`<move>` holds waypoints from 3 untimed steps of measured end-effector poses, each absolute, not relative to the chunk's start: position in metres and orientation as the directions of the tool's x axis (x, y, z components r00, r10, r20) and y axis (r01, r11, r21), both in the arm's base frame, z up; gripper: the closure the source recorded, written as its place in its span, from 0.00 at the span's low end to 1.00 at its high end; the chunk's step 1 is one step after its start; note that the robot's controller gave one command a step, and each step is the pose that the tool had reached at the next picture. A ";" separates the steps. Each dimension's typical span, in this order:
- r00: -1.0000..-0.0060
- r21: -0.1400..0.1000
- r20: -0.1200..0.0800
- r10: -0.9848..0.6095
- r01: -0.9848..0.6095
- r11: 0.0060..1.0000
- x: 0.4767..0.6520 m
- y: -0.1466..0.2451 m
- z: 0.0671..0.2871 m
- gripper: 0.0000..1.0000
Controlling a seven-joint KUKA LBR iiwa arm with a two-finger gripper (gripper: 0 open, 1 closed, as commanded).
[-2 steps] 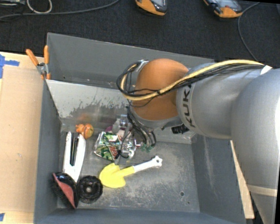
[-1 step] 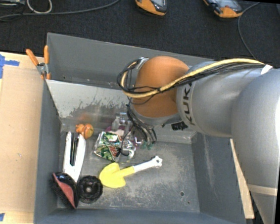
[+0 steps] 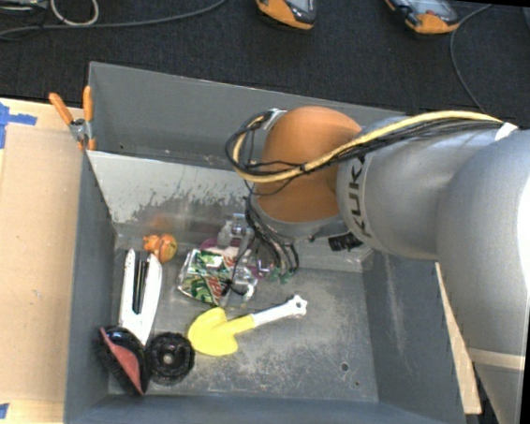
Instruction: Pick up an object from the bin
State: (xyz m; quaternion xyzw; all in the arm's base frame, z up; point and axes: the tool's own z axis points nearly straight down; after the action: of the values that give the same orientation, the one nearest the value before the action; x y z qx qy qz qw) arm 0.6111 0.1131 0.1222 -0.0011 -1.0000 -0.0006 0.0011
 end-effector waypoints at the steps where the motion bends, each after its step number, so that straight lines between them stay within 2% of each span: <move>1: -0.999 0.004 -0.012 -0.048 -0.048 0.999 0.620 0.105 0.071 0.00; 2: -0.996 0.003 -0.003 -0.094 -0.094 0.996 0.618 0.111 0.073 1.00; 3: -0.996 0.003 -0.003 -0.093 -0.093 0.996 0.618 0.111 0.073 1.00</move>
Offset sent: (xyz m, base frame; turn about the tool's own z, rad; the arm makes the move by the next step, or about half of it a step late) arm 0.0064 -0.0009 -0.0522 -0.1022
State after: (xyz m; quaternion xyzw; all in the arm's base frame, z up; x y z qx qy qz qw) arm 0.6181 0.1114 0.0729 0.0467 -0.9989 -0.0016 -0.0016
